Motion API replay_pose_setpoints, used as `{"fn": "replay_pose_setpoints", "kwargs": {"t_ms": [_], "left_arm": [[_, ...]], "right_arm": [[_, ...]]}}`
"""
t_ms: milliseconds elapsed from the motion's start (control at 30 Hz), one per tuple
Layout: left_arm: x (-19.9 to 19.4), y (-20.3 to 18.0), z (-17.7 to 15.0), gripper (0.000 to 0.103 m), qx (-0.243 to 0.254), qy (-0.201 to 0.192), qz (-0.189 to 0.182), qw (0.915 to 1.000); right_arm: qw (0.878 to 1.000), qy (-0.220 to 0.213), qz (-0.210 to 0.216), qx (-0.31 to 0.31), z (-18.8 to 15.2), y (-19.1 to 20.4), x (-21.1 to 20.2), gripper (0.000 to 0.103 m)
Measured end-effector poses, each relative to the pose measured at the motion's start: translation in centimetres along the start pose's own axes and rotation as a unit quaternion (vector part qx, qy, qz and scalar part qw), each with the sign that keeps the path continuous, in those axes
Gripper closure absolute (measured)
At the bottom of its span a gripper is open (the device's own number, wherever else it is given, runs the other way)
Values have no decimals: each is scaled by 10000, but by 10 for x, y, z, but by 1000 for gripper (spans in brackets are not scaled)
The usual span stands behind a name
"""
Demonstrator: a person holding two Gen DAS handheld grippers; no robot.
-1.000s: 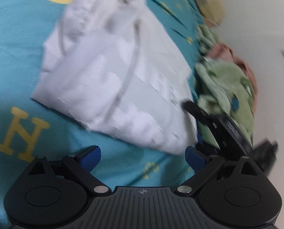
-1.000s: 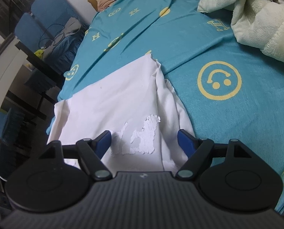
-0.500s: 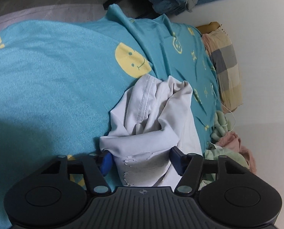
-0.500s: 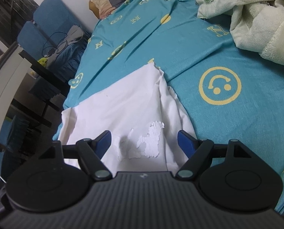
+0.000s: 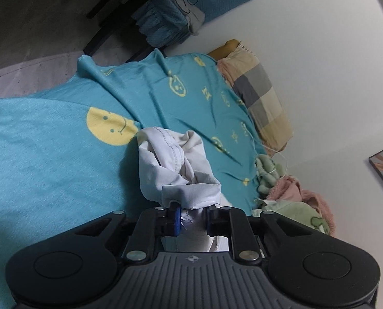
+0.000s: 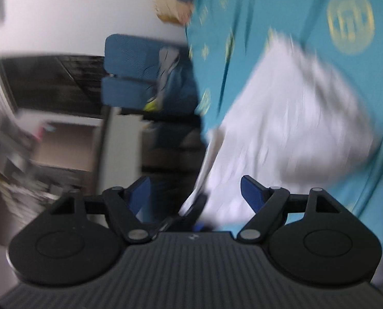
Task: Fold clothes
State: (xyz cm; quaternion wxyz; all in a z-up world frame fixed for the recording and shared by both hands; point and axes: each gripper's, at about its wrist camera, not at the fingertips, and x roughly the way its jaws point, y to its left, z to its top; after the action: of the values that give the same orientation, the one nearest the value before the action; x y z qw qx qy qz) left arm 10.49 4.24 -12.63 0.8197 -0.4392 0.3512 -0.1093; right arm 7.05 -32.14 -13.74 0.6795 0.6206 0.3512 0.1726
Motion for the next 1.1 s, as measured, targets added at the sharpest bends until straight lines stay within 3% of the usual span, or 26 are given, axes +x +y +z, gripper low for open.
{"fn": "replay_pose_setpoints", "kwargs": {"t_ms": [100,233,467,767,867,1000,1100], "left_arm": [[-3,0,0,85,-31,-33,-65,10000],[-2,3,2,85,-146,-49,-148,9998],[0,5,4,86,-254,-125,-267,9992],[-5,5,5,86,-339,-182,-484,9981],[-5,5,6,86,-347,-183,-519,9979],[-4,8,7,86,-494,-158,-553,9971],[-4,11,7,86,-560,-143,-522,9970]], "right_arm": [[9976,417,60,557,-11,-17,21,23],[9946,559,-8,869,-16,-30,44,23],[9901,339,160,1354,-14,-45,58,22],[9902,584,160,1257,-25,-41,69,20],[9910,238,-107,1312,-23,-46,60,20],[9836,-282,-213,1768,-18,-59,46,19],[9783,-786,-555,1833,-18,-65,33,20]]}}
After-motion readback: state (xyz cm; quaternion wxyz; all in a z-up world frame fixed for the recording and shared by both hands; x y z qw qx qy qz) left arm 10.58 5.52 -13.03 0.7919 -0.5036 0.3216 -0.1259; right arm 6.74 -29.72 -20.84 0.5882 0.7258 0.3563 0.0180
